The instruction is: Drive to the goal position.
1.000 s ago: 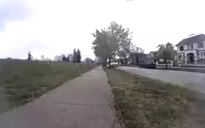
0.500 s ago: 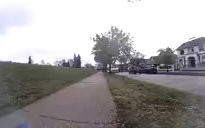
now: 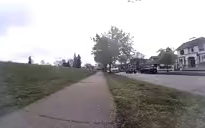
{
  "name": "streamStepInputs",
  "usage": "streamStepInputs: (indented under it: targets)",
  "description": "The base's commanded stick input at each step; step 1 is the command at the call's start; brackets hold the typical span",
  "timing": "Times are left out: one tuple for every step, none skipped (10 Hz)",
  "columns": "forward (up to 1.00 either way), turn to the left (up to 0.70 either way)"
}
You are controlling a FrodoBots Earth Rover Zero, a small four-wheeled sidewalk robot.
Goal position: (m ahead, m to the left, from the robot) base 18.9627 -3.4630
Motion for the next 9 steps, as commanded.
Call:
streamStepInputs:
  targets:
    - [1.00,0.39]
    - [1.00,0.28]
    - [1.00,0.18]
    - [1.00,0.12]
    - [1.00,0.05]
    - [1.00,0.37]
    - [1.00,0.33]
    - [1.00,0.07]
    - [1.00,0.00]
